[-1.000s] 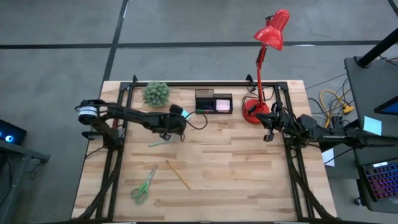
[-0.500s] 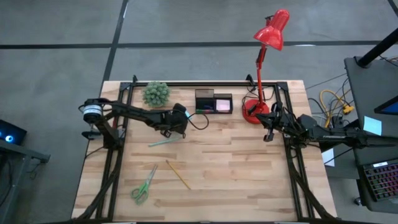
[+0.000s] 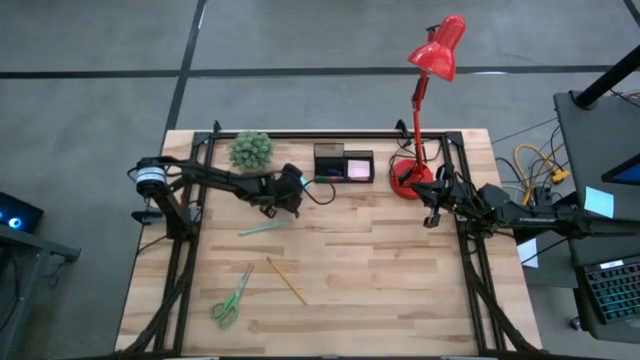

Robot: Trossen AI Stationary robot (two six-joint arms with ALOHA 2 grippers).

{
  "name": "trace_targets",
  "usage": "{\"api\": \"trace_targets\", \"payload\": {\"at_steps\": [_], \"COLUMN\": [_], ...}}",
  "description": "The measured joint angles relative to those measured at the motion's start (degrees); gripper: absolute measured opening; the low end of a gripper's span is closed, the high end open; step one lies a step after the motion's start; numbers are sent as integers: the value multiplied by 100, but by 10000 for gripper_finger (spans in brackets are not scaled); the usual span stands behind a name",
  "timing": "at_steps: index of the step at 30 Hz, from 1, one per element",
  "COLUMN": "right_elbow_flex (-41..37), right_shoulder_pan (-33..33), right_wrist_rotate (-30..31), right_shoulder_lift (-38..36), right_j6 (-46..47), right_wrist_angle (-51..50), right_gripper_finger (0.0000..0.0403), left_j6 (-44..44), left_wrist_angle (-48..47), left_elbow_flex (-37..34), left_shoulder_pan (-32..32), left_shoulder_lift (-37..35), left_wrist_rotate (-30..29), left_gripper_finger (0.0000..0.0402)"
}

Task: Pick and place office supplies into organizer
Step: Put the sky blue sticky notes into the desk organizer

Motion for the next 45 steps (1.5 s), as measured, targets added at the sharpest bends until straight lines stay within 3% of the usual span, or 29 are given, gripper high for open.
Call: {"api": "trace_targets", "payload": {"at_steps": [13, 45], "right_elbow_flex": [0, 0], "right_shoulder_pan": [0, 0], "right_wrist_rotate": [0, 0], "right_shoulder_lift": [11, 11], "right_j6": [1, 46], "right_wrist_angle": [1, -20], "right_gripper_finger": [9, 9], "left_j6": [-52, -654], "left_wrist_angle": [190, -243], "left_elbow_flex": [-17, 486], "left_shoulder_pan": [333, 233], "left_shoulder_lift": [15, -42], "left_wrist_rotate": [709, 741], "left_gripper_finger": [6, 1]}}
